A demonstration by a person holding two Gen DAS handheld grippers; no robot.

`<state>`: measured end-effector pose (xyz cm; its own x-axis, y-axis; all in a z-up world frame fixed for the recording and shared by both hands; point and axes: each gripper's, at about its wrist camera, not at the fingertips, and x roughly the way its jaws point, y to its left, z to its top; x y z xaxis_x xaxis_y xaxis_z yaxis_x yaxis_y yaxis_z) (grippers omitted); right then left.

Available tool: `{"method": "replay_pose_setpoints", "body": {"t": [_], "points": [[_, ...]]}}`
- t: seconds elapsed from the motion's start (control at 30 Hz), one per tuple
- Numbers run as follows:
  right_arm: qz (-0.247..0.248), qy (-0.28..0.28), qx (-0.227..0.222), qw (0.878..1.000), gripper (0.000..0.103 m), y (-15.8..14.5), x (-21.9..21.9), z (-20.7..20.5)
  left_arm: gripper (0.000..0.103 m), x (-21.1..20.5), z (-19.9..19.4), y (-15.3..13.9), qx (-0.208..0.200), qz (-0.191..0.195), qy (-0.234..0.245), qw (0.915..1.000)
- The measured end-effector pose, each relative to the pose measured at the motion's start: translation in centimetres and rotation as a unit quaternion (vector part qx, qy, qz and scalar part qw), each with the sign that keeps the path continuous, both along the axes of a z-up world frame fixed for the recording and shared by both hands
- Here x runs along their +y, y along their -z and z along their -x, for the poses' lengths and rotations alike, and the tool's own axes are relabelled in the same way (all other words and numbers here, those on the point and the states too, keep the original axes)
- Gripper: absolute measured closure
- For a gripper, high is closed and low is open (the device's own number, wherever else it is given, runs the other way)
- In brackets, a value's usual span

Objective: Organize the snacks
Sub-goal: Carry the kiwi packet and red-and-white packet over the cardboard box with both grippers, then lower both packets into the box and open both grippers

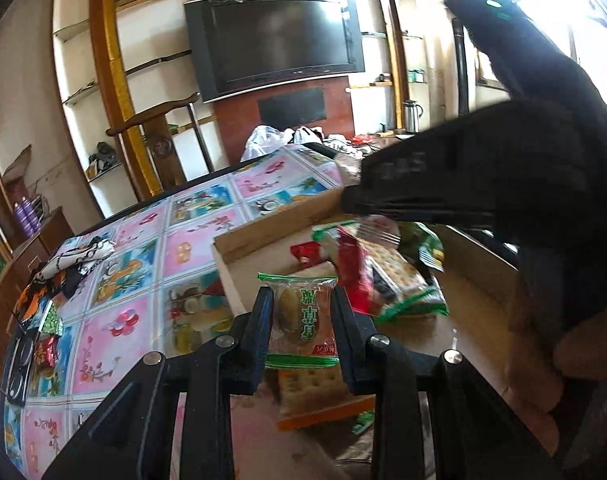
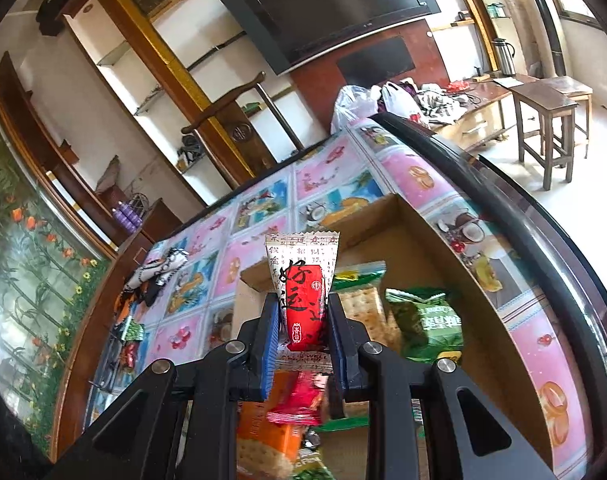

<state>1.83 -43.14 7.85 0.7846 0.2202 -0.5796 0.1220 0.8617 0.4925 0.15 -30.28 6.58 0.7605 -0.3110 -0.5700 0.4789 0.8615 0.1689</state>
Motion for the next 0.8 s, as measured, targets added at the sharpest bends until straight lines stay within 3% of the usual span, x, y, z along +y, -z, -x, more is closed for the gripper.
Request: {"method": "replay_pose_setpoints", "body": {"t": [0.27, 0.63, 0.7, 0.8], "points": [[0.012, 0.004, 0.039, 0.999, 0.079, 1.5, -0.3, -0.9, 0.074, -0.7, 0.2, 1.3, 0.008, -0.002, 0.015, 0.9999], [0.018, 0.005, 0.055, 0.998, 0.077, 2.1, -0.3, -1.1, 0.072, -0.4, -0.2, 1.7, 0.018, 0.005, 0.011, 0.9998], [0.019, 0.005, 0.056, 0.998, 0.075, 2.1, -0.2, -1.1, 0.070, -0.3, -0.3, 1.7, 0.021, 0.006, 0.011, 0.9997], [0.017, 0.005, 0.056, 0.998, 0.063, 2.0, -0.3, -1.0, 0.063, -0.2, -0.3, 1.6, 0.019, 0.008, 0.010, 0.9997]]}}
